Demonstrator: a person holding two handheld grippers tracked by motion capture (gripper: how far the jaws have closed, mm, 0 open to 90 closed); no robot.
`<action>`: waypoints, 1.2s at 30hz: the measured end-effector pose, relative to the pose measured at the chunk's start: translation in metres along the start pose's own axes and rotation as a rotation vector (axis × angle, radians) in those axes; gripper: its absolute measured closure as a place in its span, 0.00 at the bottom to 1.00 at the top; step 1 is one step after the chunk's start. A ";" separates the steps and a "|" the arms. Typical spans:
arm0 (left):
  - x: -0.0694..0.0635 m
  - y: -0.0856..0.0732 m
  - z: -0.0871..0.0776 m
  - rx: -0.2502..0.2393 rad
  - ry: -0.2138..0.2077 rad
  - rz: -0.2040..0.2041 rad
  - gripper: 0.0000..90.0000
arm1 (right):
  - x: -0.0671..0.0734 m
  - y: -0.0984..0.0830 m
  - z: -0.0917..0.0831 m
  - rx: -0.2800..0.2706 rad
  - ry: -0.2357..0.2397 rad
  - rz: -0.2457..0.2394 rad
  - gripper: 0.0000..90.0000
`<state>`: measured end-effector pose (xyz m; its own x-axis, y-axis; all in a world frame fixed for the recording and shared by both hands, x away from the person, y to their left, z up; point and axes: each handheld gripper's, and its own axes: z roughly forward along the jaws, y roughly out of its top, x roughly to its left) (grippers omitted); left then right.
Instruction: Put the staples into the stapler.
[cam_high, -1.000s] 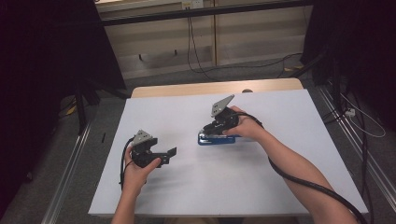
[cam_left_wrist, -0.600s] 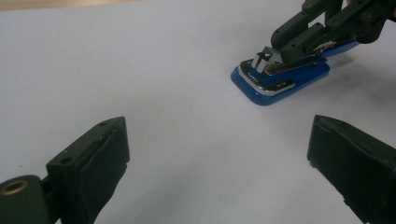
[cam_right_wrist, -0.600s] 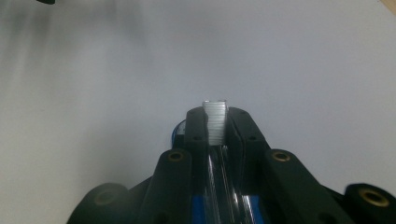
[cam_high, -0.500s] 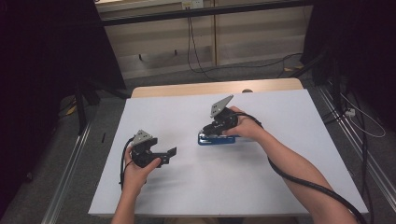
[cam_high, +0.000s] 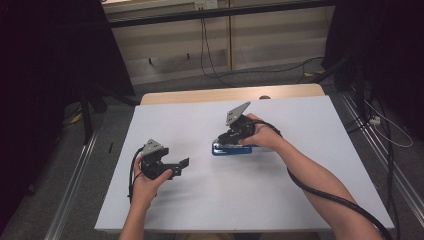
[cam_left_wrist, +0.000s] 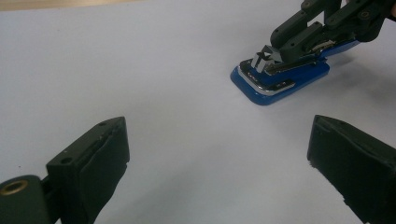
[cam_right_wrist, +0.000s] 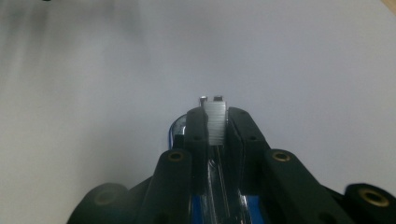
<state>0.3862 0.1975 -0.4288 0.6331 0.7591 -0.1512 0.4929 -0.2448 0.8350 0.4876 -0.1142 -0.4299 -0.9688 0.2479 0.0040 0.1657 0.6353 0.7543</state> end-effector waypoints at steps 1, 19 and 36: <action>0.000 0.000 0.000 0.001 0.000 0.002 0.06 | 0.000 0.000 0.000 0.002 0.001 0.000 0.88; 0.000 0.000 0.000 0.002 0.002 0.003 0.07 | 0.000 0.001 0.000 0.012 0.018 -0.004 0.88; 0.000 0.000 0.001 0.001 0.003 0.000 0.07 | -0.003 0.000 -0.001 0.022 0.024 0.003 0.88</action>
<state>0.3865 0.1967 -0.4296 0.6315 0.7608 -0.1494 0.4934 -0.2456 0.8344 0.4903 -0.1164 -0.4292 -0.9723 0.2326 0.0221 0.1725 0.6506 0.7395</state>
